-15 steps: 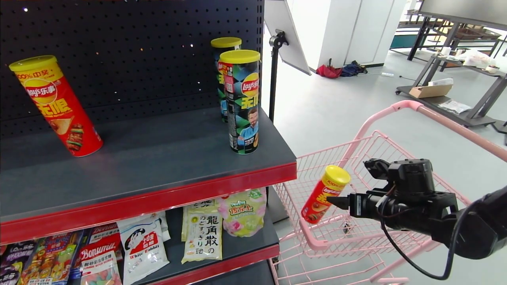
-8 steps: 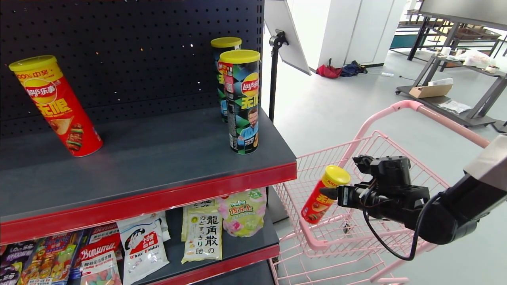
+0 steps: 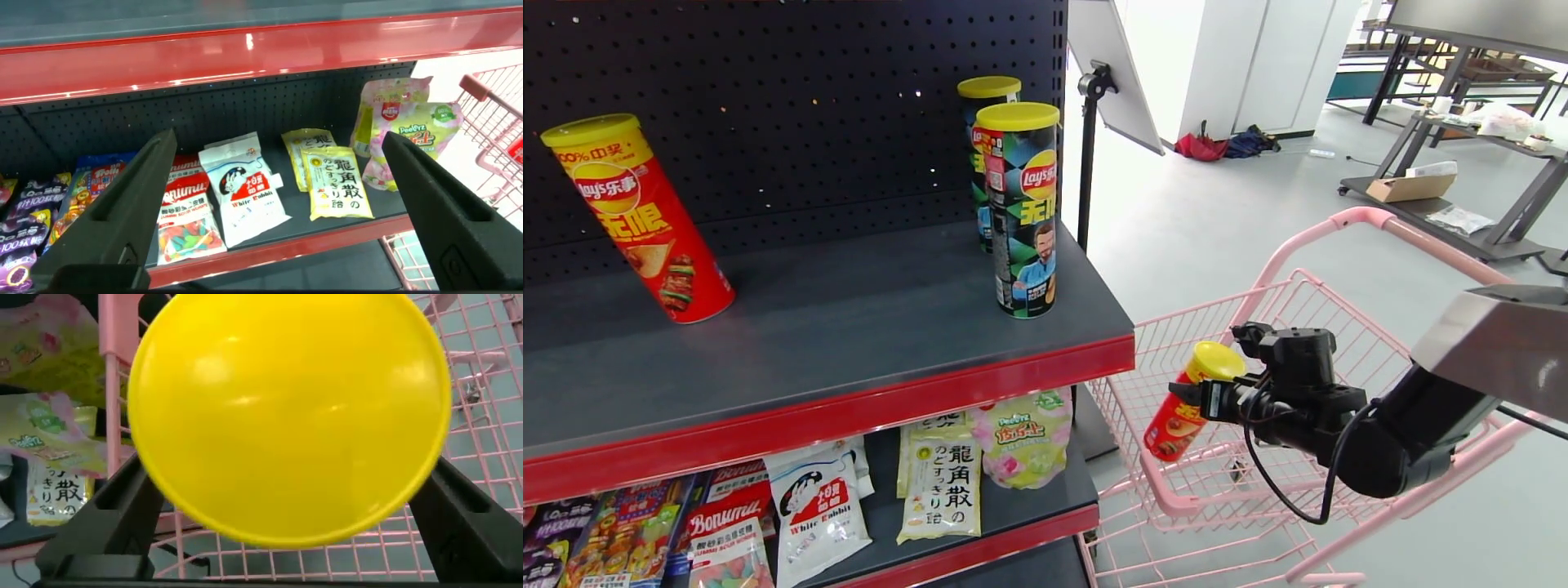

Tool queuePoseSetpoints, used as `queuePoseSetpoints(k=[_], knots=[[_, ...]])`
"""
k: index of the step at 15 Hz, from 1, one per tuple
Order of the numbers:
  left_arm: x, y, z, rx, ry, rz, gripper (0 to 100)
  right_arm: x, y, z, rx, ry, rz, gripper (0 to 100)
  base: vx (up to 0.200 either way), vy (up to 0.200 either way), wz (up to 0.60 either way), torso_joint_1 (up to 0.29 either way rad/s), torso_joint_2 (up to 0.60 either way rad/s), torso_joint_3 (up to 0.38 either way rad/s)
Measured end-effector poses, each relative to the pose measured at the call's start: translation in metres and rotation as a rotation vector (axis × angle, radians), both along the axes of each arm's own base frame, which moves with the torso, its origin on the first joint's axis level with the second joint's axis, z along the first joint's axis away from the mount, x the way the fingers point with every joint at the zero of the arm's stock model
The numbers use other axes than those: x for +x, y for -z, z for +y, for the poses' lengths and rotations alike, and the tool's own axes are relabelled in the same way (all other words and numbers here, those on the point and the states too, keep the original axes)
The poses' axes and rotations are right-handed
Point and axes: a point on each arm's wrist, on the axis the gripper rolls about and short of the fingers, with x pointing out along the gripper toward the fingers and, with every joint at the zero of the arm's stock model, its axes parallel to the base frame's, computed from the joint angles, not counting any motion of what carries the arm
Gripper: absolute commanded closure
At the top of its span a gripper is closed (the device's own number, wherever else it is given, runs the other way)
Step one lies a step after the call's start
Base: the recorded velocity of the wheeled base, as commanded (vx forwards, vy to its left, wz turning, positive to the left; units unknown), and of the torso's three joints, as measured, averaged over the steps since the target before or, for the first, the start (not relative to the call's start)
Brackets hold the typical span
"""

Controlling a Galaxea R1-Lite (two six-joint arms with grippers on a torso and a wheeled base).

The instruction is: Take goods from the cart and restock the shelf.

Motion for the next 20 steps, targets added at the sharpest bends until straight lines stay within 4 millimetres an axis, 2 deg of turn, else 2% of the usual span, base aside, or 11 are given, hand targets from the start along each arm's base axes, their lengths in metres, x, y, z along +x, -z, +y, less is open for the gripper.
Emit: queuePoseSetpoints(k=[7,8,14,16,18,20], knots=[[0.000,0.000,0.000,0.000,0.000,-0.001,0,0.017,0.010,0.004,-0.011,0.026,-0.015,0,0.000,0.000,0.00,0.000,0.00,0.000],[0.000,0.000,0.000,0.000,0.000,-0.001,0,0.018,0.010,0.005,-0.012,0.027,-0.018,100,0.000,0.000,0.00,0.000,0.00,0.000],[0.000,0.000,0.000,0.000,0.000,-0.001,0,0.018,0.013,0.017,-0.016,0.003,-0.020,100,0.000,0.000,0.00,0.000,0.00,0.000],[0.000,0.000,0.000,0.000,0.000,-0.001,0,0.014,0.009,0.020,-0.048,0.006,-0.031,100,0.000,0.000,0.00,0.000,0.00,0.000],[0.000,0.000,0.000,0.000,0.001,-0.002,0,0.012,-0.012,0.019,-0.079,-0.011,-0.084,100,0.000,0.000,0.00,0.000,0.00,0.000],[0.000,0.000,0.000,0.000,0.000,-0.002,0,0.005,-0.049,0.015,-0.112,-0.034,-0.177,100,0.000,0.000,0.00,0.000,0.00,0.000]])
